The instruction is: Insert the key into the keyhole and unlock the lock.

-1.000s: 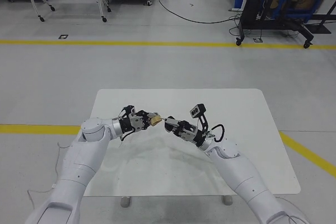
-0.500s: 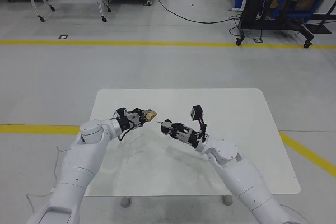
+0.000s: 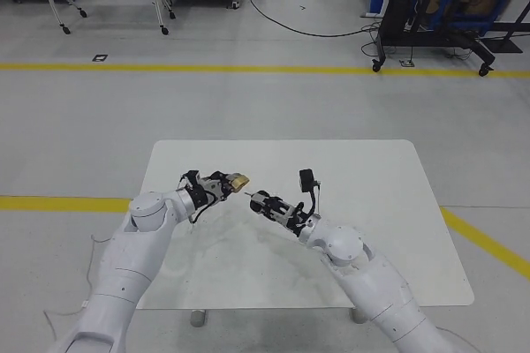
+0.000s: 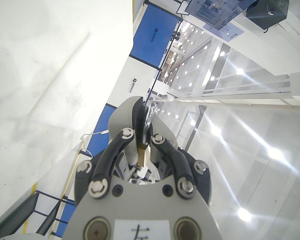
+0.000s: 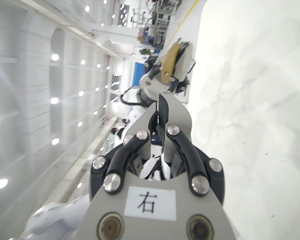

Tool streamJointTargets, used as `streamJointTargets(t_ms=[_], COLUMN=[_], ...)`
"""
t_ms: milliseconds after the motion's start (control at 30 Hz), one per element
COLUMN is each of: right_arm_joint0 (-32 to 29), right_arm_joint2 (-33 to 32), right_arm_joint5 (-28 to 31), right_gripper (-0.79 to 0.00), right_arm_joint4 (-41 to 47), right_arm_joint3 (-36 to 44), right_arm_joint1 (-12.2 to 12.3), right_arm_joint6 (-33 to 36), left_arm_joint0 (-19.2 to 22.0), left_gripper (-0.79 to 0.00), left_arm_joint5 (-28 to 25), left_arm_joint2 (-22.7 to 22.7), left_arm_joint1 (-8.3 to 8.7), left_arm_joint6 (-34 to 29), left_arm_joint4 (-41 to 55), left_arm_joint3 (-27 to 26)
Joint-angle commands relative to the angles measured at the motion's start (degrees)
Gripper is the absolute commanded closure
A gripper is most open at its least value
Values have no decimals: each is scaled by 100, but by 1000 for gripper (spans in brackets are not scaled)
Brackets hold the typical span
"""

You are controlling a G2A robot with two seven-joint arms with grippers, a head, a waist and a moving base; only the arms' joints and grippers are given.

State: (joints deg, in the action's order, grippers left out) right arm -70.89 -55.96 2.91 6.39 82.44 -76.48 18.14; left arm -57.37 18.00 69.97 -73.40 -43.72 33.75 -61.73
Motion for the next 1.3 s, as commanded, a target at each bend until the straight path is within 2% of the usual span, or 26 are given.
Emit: streamJointTargets(t_ms=[0,133,433,733,1267], right_arm_joint0=[37,68,100,-25,33], right_arm_joint2=[174,362,524,425,419], right_arm_joint5=[-204,-224,-302,-222,-283], right_gripper=[0,0,0,0,0], right_arm_joint4=[-57,112,0,1,-15], right_arm_joint3=[8,-22,-31,59,-107], right_arm_joint1=[-70,-189,-300,-328,-431], right_arm_joint6=[-681,-1223,-1511,-1520,-1491], left_arm_joint0=[-13,-43,-342,-482,-502], left_gripper=[0,0,0,0,0], left_arm_joint5=[-9,-251,-783,-779,-828], left_arm_joint2=[4,-9,58,32,-37], left_arm_joint1=[0,12,46,71,94], left_arm_joint6=[21,181,978,1023,997], left_arm_joint4=[32,-149,-612,-830,-1113], left_arm_joint3=[-22,-123,-625,-884,-961])
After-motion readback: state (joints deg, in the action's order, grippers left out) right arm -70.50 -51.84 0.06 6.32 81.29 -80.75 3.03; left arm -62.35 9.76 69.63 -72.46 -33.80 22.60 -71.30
